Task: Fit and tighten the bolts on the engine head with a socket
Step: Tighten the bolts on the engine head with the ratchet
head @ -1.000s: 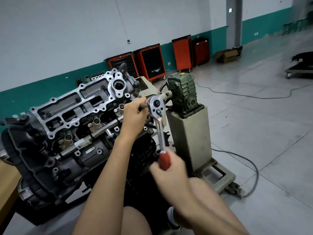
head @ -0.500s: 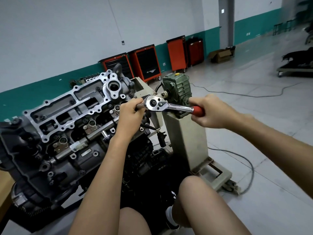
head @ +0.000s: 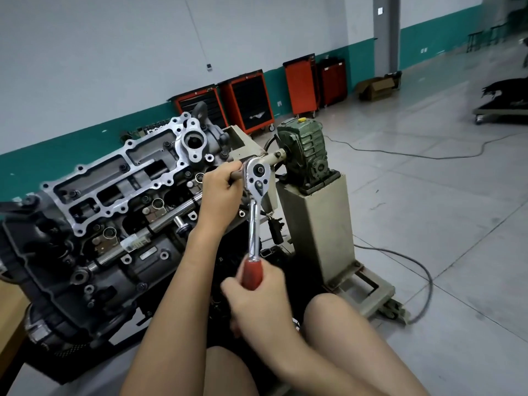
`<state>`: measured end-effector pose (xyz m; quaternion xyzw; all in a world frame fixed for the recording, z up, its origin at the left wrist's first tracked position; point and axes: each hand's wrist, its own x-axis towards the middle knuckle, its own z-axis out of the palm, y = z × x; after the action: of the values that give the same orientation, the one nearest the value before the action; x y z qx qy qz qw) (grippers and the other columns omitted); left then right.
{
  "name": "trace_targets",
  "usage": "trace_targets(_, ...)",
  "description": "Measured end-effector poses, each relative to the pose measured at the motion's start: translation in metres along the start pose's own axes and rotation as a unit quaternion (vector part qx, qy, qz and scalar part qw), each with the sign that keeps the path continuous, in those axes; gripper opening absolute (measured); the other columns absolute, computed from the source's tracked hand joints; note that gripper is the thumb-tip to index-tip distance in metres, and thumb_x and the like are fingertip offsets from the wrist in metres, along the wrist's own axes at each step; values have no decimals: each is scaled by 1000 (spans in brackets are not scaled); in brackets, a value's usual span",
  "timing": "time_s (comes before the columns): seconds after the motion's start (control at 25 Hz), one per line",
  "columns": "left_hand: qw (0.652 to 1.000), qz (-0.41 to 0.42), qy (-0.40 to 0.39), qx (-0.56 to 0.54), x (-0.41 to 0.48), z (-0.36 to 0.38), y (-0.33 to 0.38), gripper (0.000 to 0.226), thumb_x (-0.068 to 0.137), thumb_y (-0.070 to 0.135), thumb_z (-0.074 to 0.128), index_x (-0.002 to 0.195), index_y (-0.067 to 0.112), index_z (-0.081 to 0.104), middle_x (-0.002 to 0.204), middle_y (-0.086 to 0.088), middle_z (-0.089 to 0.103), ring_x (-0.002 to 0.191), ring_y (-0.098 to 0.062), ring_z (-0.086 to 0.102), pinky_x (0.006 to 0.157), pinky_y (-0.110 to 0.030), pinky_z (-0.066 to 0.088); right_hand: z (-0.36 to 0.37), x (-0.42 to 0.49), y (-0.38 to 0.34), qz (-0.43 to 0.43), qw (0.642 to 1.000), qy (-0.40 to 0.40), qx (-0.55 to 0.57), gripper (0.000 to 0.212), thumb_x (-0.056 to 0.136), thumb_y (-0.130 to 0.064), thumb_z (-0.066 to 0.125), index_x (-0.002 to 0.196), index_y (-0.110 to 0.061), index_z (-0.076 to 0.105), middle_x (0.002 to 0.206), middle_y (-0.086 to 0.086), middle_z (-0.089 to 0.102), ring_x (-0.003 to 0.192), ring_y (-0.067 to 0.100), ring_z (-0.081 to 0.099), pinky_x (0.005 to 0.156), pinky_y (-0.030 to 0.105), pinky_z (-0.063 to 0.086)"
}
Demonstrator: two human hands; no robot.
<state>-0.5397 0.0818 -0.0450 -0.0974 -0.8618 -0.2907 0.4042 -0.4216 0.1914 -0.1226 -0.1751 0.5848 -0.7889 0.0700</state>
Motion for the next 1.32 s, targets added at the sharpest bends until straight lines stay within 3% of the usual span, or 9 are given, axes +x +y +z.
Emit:
trace_targets(0.12,1000,19,-3,-11,1,0,4,23,79,2,49,59,-7,46,52,-14,45,51,-5,32,48,-19,26,-78,23,-14,-74,972,-13,-222,38,73,2,62,55,-21,38,44,-10,35,41,4,29,42,20,29)
trace_targets(0.28,999,18,-8,-31,3,2,7,30,84,13,50,60,-5,48,52,-2,39,51,-4,31,49,-16,25,-157,89,-72,-198,833,-76,-511,24,77,-3,64,67,-17,47,53,-2,45,47,15,40,51,28,31)
trace_targets(0.4,999,5,-5,-38,1,-1,3,28,89,7,49,70,-12,57,56,-20,50,49,-2,34,47,-14,26,-164,118,-101,-299,758,-61,-577,13,75,-16,62,69,-14,51,51,-10,39,48,18,37,51,27,25)
trace_targets(0.48,999,4,3,-38,-1,-2,1,29,90,6,46,70,-13,55,57,-23,50,49,-3,34,46,-14,25,-156,103,-88,-278,790,-42,-545,24,75,-11,65,66,-22,45,52,-8,40,49,18,39,51,26,27)
trace_targets(0.64,999,0,25,-24,-2,3,1,27,85,-4,49,59,-9,45,53,-14,44,51,-2,32,47,-21,26,-86,30,-14,-131,959,13,-250,36,76,0,64,60,-19,39,50,-6,34,45,10,31,45,25,29)
trace_targets(0.76,999,-7,25,-32,-3,3,-1,28,82,-11,51,57,-2,45,51,-2,45,49,0,38,46,-18,31,1,1,11,-25,999,28,-6,19,69,-14,56,61,-21,40,49,-6,34,43,16,33,40,29,31)
trace_targets(0.96,1000,6,-3,-14,0,-1,-2,20,82,-6,49,62,-11,50,59,-24,53,54,-12,39,49,-34,33,-57,13,-5,-73,983,-20,-167,34,75,-4,59,58,-27,43,45,-11,36,41,5,32,40,21,31)
trace_targets(1.2,1000,11,-3,-27,3,1,2,24,84,3,49,63,-8,51,53,-10,43,50,-2,31,48,-16,24,-162,107,-92,-254,786,-64,-560,20,79,-10,63,71,-19,46,52,-11,40,48,3,40,52,25,28)
trace_targets(1.32,999,9,9,-32,0,0,0,24,84,-2,45,61,-10,47,53,-3,39,48,0,32,46,-12,24,-147,88,-73,-234,828,-32,-509,34,76,-5,65,67,-25,40,52,-10,39,47,14,39,49,25,29)
